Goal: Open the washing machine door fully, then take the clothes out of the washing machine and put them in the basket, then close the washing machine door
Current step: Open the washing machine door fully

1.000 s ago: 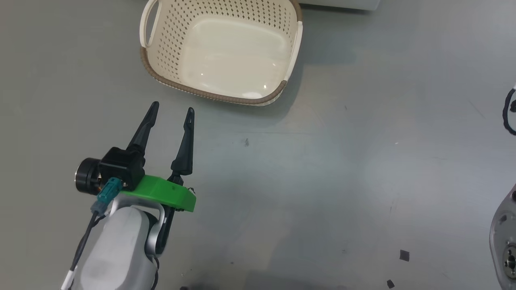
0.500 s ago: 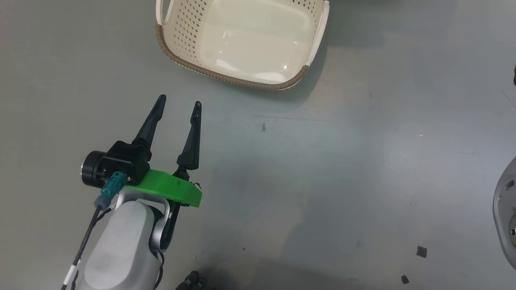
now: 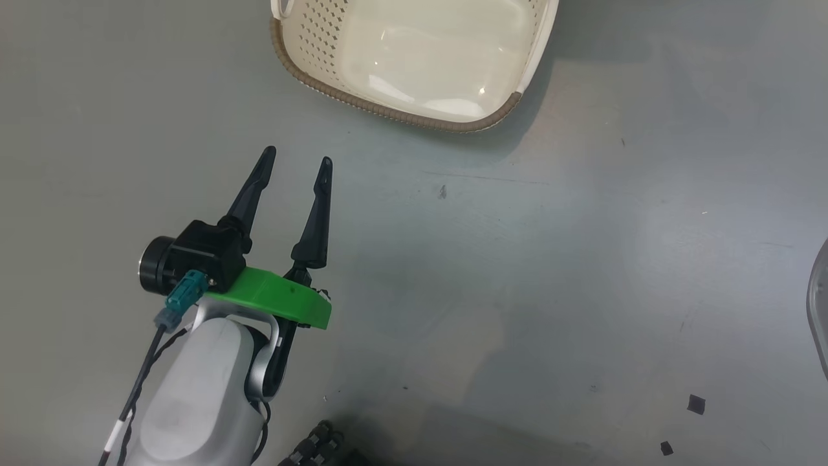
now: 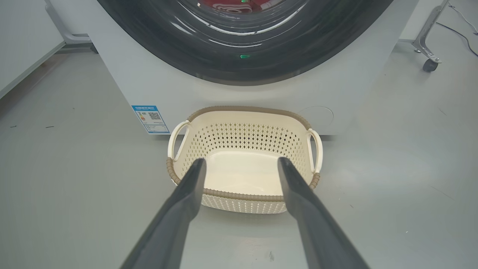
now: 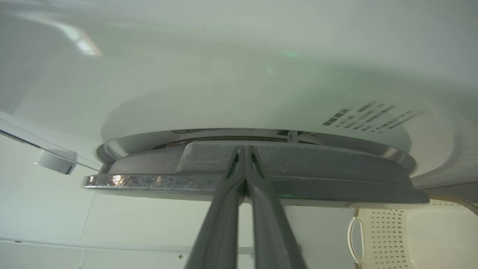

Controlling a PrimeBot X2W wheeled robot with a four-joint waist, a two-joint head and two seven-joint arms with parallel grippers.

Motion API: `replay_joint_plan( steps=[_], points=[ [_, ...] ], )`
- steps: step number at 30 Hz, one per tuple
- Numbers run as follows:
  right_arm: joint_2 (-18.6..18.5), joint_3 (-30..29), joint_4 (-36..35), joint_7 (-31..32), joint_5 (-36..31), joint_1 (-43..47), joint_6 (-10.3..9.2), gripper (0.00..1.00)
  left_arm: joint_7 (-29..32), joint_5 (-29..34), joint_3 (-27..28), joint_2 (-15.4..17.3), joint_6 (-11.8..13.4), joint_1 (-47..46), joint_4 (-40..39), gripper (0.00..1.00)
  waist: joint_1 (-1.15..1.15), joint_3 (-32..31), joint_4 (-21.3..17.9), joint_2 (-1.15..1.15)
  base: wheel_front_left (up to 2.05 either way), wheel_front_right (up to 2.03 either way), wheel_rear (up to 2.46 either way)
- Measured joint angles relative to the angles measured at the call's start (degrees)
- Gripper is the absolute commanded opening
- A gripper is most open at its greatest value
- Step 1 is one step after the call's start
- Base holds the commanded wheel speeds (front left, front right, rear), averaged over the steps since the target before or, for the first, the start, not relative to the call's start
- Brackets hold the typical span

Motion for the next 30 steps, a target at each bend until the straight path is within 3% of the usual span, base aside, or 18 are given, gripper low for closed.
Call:
replay_joint_plan(
  steps=[12, 30],
  points=[
    [0.3, 1.44, 4.13, 0.58, -0.54, -5.36, -0.01, 0.0, 0.0, -1.29, -1.46, -0.07, 0.55, -0.38, -0.4, 1.0, 0.0, 1.63, 1.32, 0.0, 0.0, 0.0, 0.0],
    [-0.45, -0.97, 12.23, 3.52, 2.68, -8.42, 0.0, 0.0, 0.0, -1.76, -2.41, -0.15, 1.65, -0.46, -0.42, 1.0, 0.0, 1.77, 2.48, 0.0, 0.0, 0.0, 0.0]
  ],
)
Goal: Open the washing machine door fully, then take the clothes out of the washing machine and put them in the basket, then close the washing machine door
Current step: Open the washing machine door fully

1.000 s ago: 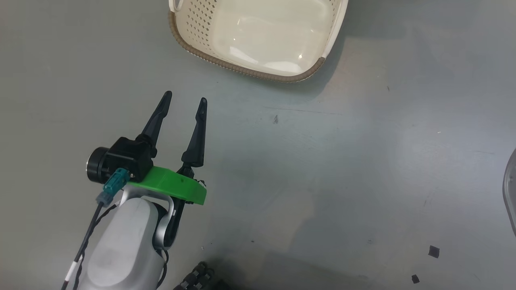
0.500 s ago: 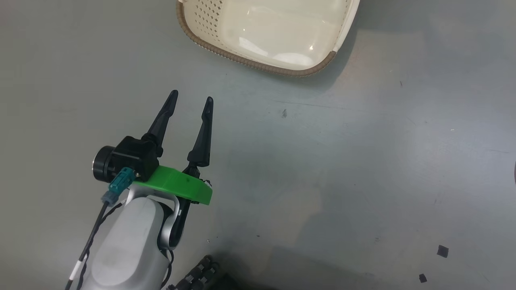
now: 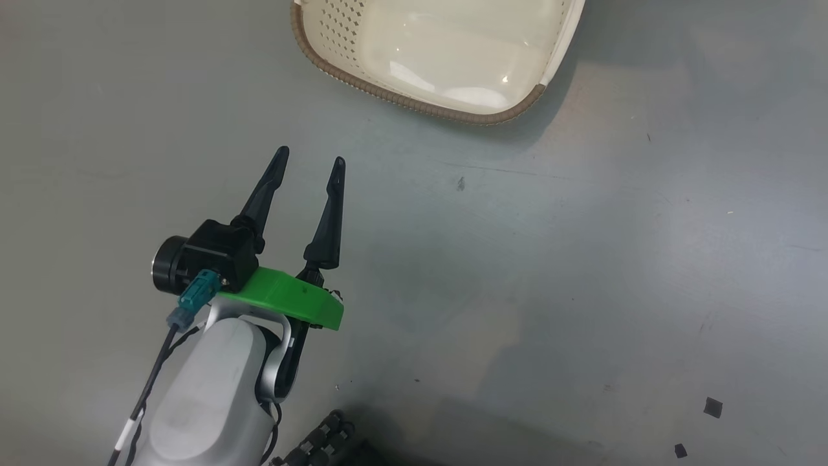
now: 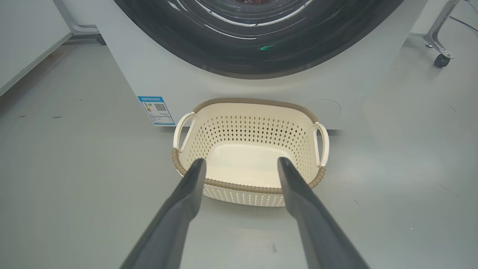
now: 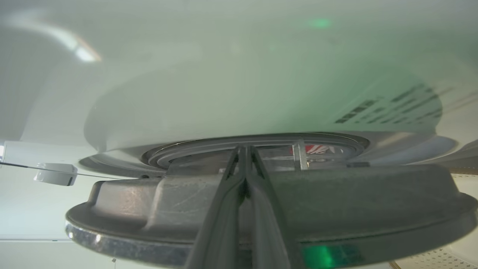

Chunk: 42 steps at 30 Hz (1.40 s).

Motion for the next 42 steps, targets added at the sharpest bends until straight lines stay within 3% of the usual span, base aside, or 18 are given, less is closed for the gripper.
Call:
replay_joint_plan(
  steps=[18, 42],
  points=[
    [0.4, -0.86, 4.76, 2.57, 1.8, 0.43, -0.01, 0.0, 0.0, 0.04, -0.92, 0.0, 0.4, -0.01, 0.31, 1.0, 0.0, -1.86, -0.77, 0.0, 0.0, 0.0, 0.0],
    [1.46, -0.74, 8.06, 8.12, 4.85, 9.06, 0.04, 0.0, 0.0, 1.58, 1.37, 0.0, 0.83, 0.13, 2.18, 1.0, 0.0, -9.71, -2.72, 0.0, 0.0, 0.0, 0.0]
  ],
)
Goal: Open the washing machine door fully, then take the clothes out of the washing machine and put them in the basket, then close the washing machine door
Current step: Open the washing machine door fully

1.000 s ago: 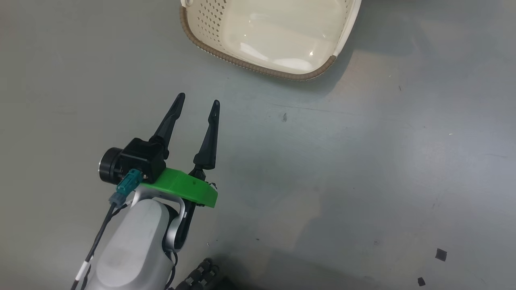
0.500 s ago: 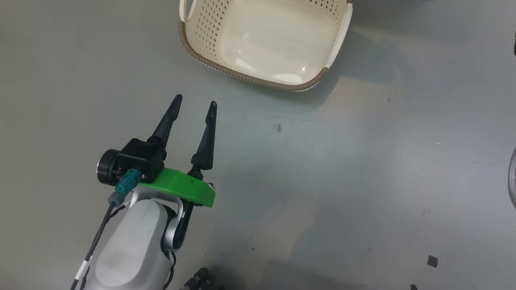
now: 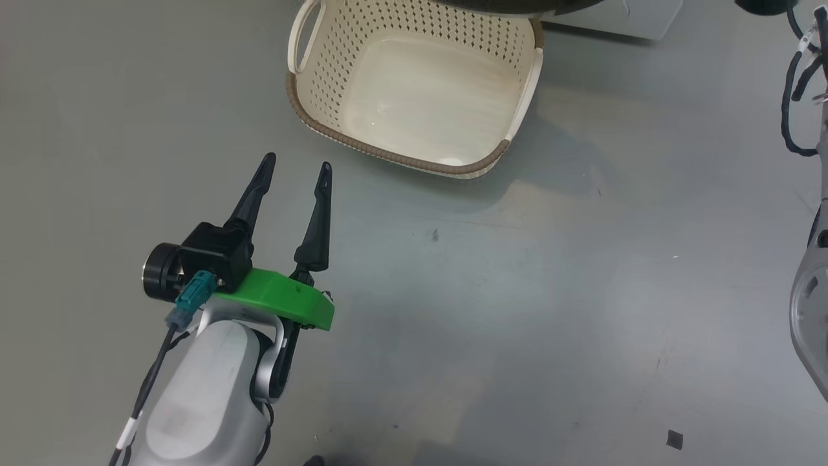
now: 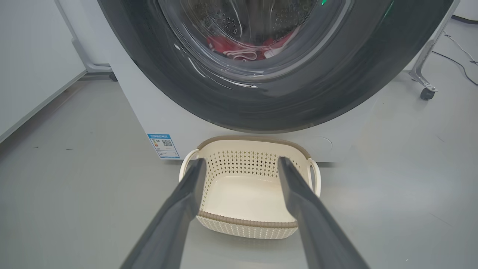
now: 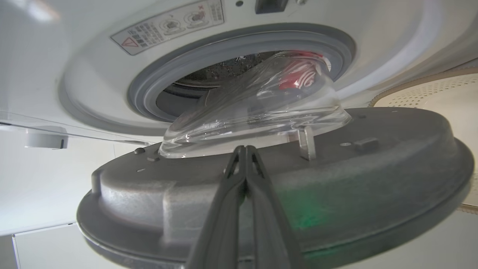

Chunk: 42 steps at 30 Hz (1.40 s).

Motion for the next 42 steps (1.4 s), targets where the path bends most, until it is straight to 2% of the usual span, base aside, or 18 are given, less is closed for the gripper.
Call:
replay_joint_plan(
  steps=[16, 26, 31, 39, 40, 42],
  points=[
    [0.56, 1.57, 1.04, 2.23, 0.7, 5.94, 0.0, 0.0, 0.0, 1.2, 1.44, 0.01, 0.19, 1.49, 0.21, 1.0, 0.0, -4.65, -0.96, 0.0, 0.0, 0.0, 0.0],
    [0.9, 1.78, -0.16, 1.48, 0.98, 6.42, 0.08, 0.0, 0.0, 1.45, 2.11, 0.02, 0.24, 2.21, -0.32, 1.0, 0.0, -5.14, -1.33, 0.0, 0.0, 0.0, 0.0],
    [0.32, 3.82, -1.87, -1.1, -2.64, 7.82, 3.92, 0.0, 0.0, 1.45, 2.35, 0.03, 0.23, 2.68, -0.16, 1.0, 0.0, -5.86, -1.4, 0.0, 0.0, 0.0, 0.0],
    [-4.07, 10.95, -5.39, -6.79, -13.5, 12.12, 13.25, 0.0, 0.0, 2.13, 3.74, 0.04, 0.23, 3.78, 0.31, 1.0, 0.0, -8.32, -1.98, 0.0, 0.0, 0.0, 0.0],
    [-4.55, 11.98, -5.91, -7.7, -15.13, 12.86, 13.96, 0.0, 0.0, 2.27, 3.94, 0.05, 0.23, 4.07, 0.45, 1.0, 0.0, -8.71, -2.11, 0.0, 0.0, 0.0, 0.0],
    [-5.34, 13.04, -6.95, -9.24, -17.02, 14.56, 14.19, 0.0, 0.0, 2.79, 4.28, 0.07, 0.23, 4.52, 0.64, 1.0, 0.0, -9.52, -2.4, 0.0, 0.0, 0.0, 0.0]
  ],
)
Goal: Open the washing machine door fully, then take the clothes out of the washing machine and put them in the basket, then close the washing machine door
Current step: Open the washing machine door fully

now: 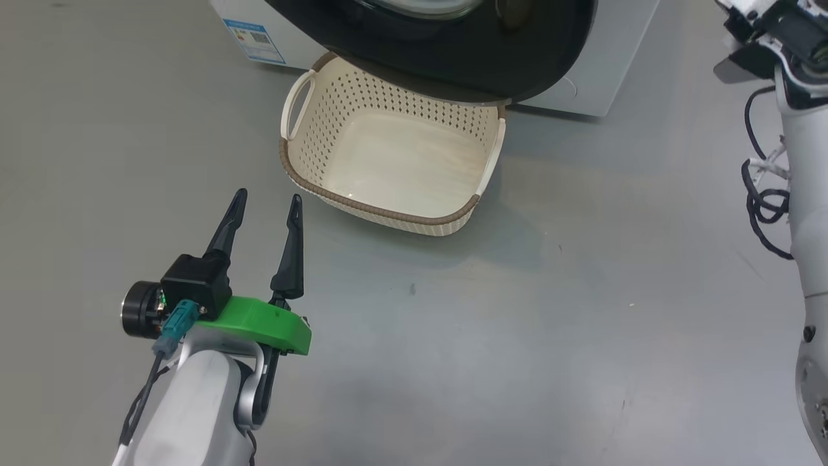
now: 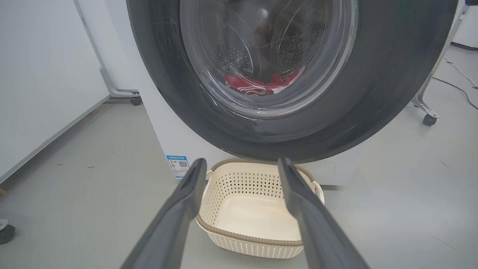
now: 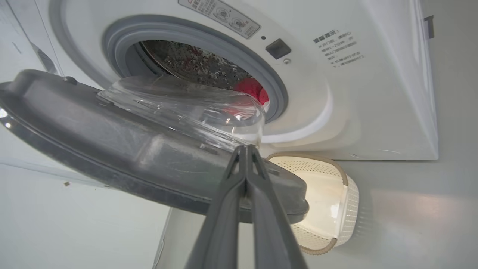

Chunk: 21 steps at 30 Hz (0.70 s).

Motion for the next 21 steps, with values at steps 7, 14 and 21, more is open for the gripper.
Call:
replay_joint_plan(
  steps=[7, 14, 21],
  points=[
    [-3.96, 7.2, -5.36, -7.45, -10.68, 6.62, 0.09, 0.0, 0.0, 0.82, 1.16, 0.04, 0.0, 1.93, 0.56, 1.0, 0.0, -3.04, -1.26, 0.0, 0.0, 0.0, 0.0],
    [-7.0, 11.83, -12.38, -18.01, -18.48, 13.33, 0.08, 0.0, 0.0, 1.9, 2.55, 0.1, 0.01, 3.66, 0.58, 1.0, 0.0, -5.63, -2.97, 0.0, 0.0, 0.0, 0.0],
    [-7.6, 13.65, -14.78, -27.15, -22.62, 23.24, 0.08, 0.0, 0.0, 2.43, 4.09, 0.14, 0.0, 5.15, 0.49, 1.0, 0.0, -7.69, -4.65, 0.0, 0.0, 0.0, 0.0]
  ],
)
